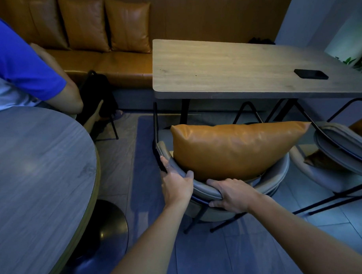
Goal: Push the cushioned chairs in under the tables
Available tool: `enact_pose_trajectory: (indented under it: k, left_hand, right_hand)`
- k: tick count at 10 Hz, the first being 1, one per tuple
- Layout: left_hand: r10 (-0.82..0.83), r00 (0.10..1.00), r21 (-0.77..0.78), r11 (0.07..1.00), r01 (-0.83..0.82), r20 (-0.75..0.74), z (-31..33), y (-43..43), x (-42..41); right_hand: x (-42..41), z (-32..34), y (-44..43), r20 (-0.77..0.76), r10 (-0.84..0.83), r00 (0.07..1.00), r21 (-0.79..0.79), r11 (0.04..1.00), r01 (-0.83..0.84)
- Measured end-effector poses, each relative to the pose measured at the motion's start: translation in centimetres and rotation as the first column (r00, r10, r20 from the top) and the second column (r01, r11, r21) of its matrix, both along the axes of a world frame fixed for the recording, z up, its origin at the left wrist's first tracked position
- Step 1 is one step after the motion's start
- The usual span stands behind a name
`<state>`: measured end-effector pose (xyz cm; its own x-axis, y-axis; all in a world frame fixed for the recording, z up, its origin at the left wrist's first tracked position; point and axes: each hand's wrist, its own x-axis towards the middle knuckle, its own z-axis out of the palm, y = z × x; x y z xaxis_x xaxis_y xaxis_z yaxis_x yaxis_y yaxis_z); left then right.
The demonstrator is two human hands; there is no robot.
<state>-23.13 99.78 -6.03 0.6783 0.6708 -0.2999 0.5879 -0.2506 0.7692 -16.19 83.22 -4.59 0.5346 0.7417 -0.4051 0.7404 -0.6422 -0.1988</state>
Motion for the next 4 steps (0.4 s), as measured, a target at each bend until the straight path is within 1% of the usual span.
enact_pose_trajectory:
  k: [1,2,3,4]
  left_hand:
    - [-0.06,0.995,0.087,0.994,0.067,-0.083,0.2,0.2,-0.3]
    - [-0.147,0.975,0.13,0.977,0.169,-0.165,0.8,1.0,-1.0]
    - [-0.224,0.94,0.168,0.947,0.272,-0.259,1.9,2.1,-1.4]
    - [-0.311,0.87,0.281,0.858,0.43,-0.382,4.2,1.9,-2.3]
  right_hand:
    - [-0.2,-0.1,-0.1,0.011,-0.026,1.0,-0.021,0.999,0.026]
    - [-0.2,0.1,-0.6,-0.027,-0.083,0.996,-0.02,0.996,0.083]
    - [-0.2,1.8,-1.9,-0.091,-0.184,0.979,0.018,0.982,0.187]
    - [0.1,4.1,-3.2,-0.11,-0.264,0.958,0.056,0.961,0.271]
